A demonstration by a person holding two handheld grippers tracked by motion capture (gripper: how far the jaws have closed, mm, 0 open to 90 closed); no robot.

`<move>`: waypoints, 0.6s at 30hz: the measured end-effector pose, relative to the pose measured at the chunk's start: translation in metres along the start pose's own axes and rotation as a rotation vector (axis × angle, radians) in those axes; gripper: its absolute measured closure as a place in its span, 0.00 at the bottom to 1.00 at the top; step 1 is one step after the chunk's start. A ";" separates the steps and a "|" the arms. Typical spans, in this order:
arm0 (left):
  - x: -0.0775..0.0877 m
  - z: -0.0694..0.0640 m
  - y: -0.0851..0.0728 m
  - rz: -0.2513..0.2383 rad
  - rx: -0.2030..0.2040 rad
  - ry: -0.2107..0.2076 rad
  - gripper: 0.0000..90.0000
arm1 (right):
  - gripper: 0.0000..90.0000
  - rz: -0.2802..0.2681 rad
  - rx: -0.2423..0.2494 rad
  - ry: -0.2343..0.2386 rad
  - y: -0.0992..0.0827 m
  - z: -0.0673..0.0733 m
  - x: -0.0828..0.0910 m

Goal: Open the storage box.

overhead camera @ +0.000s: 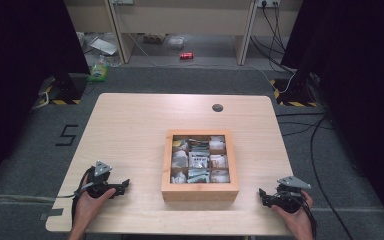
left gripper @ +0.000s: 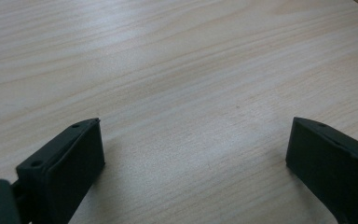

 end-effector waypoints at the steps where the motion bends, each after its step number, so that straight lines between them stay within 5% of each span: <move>1: 0.000 0.000 0.000 0.000 0.000 0.000 0.04 | 0.15 0.000 0.000 0.000 0.000 0.000 0.000; 18: 0.000 0.000 0.000 -0.001 0.001 0.000 0.04 | 0.22 -0.030 -0.004 0.017 0.005 0.004 0.007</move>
Point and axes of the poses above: each handheld gripper's, and its own axes: x roughly backward along the jaws, y roughly out of its top, z roughly to its left, the point moved 3 cm from there along -x, roughly forward along the jaws, and after that the axes turned 7 degrees about y, right-handed, at the moved point
